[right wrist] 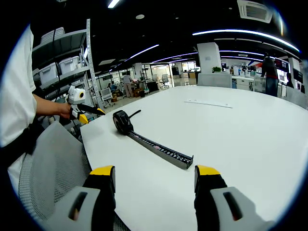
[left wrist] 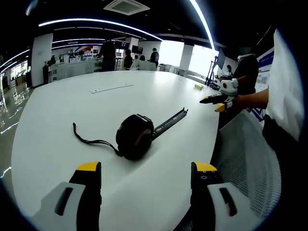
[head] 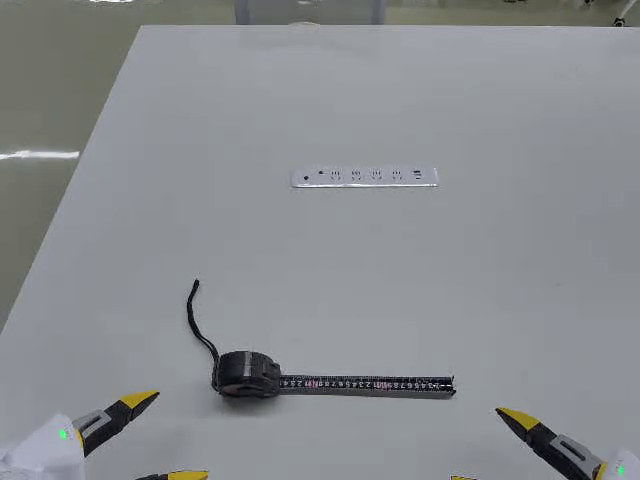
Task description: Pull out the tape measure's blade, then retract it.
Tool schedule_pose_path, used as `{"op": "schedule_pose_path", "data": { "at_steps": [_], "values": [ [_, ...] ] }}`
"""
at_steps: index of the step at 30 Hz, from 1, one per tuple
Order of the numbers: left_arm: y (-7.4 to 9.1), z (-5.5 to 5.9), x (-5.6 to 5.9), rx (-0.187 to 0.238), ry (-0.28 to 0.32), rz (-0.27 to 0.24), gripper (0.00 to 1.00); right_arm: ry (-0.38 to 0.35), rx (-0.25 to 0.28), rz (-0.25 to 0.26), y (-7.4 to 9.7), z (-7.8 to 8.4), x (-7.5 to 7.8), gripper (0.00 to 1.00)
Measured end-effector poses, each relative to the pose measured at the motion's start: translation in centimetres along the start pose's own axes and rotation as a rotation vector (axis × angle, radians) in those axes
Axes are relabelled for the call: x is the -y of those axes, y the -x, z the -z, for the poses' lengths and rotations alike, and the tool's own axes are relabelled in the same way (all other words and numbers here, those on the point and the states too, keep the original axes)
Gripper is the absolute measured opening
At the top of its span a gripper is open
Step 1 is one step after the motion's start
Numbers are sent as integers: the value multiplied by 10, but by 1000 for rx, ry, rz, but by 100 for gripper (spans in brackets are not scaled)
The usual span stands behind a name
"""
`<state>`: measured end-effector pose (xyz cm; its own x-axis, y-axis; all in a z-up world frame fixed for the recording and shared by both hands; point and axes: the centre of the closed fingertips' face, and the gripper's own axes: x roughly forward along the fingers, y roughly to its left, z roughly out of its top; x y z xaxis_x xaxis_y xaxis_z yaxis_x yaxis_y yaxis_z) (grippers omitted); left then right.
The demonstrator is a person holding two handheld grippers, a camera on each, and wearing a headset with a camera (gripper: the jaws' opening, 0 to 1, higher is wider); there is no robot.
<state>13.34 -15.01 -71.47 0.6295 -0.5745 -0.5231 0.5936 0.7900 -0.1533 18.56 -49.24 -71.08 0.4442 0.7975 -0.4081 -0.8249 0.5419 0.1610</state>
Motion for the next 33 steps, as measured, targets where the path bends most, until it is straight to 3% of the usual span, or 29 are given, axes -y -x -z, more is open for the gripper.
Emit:
{"op": "schedule_pose_path", "data": {
  "at_steps": [22, 33],
  "values": [
    [-19, -10, -11, -15, -24, 26, 74, 3, -21, -25, -8, 5, 14, 65],
    [-30, -15, -24, -28, -39, 46, 74, 9, -24, -41, -13, 5, 19, 64]
  ]
}}
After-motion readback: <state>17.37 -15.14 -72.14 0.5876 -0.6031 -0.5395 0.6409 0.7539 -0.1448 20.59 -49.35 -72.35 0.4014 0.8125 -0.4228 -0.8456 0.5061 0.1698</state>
